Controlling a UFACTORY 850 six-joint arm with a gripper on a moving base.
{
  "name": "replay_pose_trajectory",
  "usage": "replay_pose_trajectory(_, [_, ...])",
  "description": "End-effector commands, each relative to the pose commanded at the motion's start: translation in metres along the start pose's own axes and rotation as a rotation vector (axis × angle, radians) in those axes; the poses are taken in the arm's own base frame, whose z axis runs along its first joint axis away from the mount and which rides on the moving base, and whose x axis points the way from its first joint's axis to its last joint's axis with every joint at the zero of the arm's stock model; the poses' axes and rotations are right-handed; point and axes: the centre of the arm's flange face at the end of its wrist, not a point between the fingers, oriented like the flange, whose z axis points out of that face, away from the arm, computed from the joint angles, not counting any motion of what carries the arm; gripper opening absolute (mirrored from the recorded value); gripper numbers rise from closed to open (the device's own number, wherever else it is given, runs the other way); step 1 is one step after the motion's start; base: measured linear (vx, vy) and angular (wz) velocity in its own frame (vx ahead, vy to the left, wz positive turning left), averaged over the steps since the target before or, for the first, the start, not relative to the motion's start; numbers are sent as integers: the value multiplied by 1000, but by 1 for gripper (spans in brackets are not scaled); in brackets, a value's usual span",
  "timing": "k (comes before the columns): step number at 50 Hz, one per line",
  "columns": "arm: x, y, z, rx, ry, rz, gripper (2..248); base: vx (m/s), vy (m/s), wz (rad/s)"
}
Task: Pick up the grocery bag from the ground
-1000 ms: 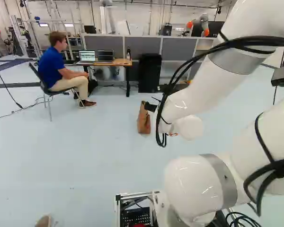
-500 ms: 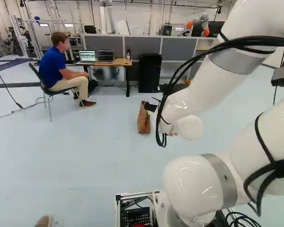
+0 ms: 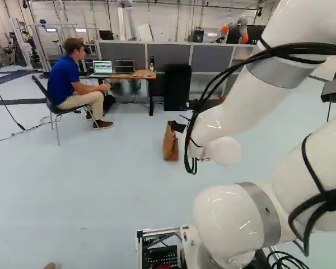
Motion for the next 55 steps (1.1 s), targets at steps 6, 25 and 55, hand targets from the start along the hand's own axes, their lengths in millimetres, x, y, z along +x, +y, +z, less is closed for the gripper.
replay_pose_trajectory(6, [0, 0, 0, 0, 0, 0, 247, 203, 1, -11])
replay_pose_trajectory(25, [0, 0, 0, 0, 0, 0, 247, 190, 4, -7])
replay_pose_trajectory(55, [0, 0, 0, 0, 0, 0, 247, 204, 4, -9])
